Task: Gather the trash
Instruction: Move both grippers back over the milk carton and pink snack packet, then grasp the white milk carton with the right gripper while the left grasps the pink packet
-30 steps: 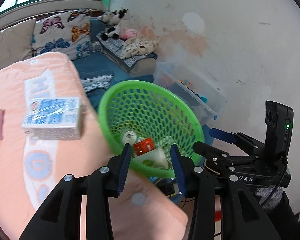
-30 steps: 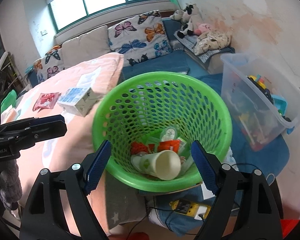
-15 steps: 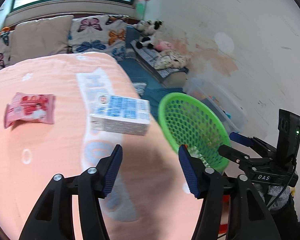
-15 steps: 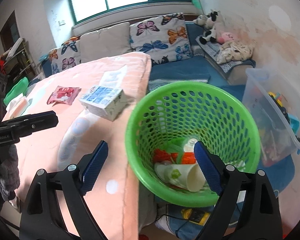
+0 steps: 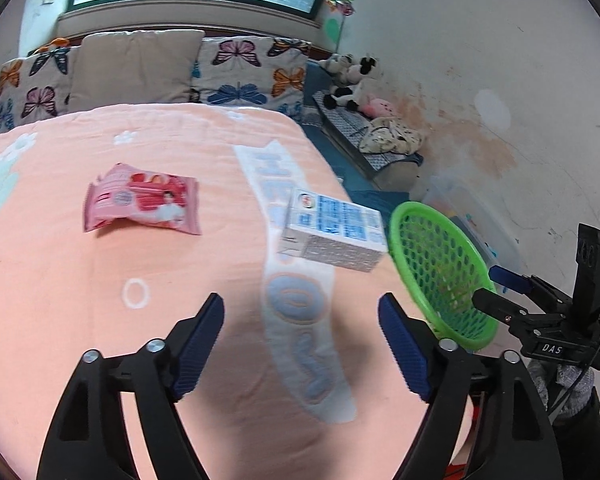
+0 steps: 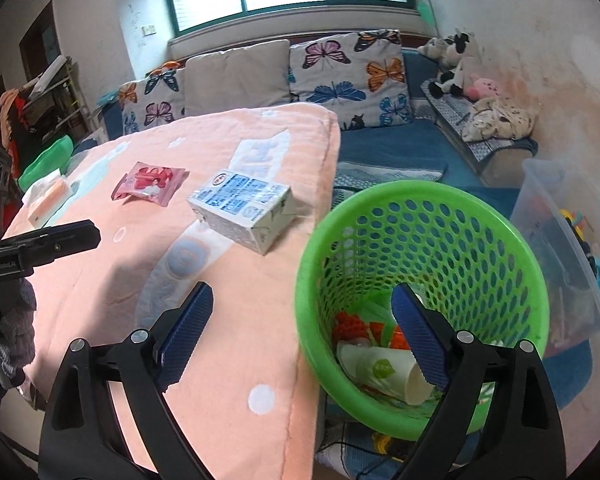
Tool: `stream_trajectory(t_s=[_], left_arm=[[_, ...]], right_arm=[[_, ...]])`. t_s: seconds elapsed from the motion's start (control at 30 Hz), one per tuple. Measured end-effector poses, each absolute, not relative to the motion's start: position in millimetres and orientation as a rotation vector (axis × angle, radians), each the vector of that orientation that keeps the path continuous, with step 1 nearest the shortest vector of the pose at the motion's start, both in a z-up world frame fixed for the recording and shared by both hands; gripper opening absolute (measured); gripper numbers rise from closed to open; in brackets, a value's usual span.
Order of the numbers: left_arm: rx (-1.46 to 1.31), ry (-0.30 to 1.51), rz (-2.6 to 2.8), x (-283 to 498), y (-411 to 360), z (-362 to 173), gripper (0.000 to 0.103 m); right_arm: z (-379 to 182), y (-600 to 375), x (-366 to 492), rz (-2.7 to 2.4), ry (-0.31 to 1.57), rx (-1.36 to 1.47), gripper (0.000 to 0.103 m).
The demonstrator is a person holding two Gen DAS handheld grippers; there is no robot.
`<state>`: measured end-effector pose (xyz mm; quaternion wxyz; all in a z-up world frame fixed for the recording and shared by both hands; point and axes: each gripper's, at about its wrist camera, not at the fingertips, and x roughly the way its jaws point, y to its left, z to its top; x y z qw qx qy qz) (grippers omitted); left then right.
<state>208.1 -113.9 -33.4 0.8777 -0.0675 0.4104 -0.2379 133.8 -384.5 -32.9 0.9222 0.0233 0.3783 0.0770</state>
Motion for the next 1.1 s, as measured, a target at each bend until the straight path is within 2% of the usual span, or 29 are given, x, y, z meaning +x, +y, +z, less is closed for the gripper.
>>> stream_trajectory(t_s=[0.3,0.37,0.5,1.1], left_arm=[[-0.143,0.854,-0.416,210.5,-83.4,-34.7,0.088],[-0.142,0.848,-0.394,210.6,-77.7,-34.3,0.091],[-0.136,0.843,-0.355,212.5,-67.2,-34.2,0.093],[-0.18,0.885,-0.247,242.9,-33.4,-49.6,0.094]], right_arm=[[-35.0,-369.1,151.9,0.208,0.791,0.006,0.092],[-35.2,-364.1,157.9,0.23,0.795,-0.016,0.097],[-35.4,-356.7,170.7,0.289,0.807,-0.029,0.097],[-51.4,-299.6,255.7,0.479,0.883,-0.286,0.098]])
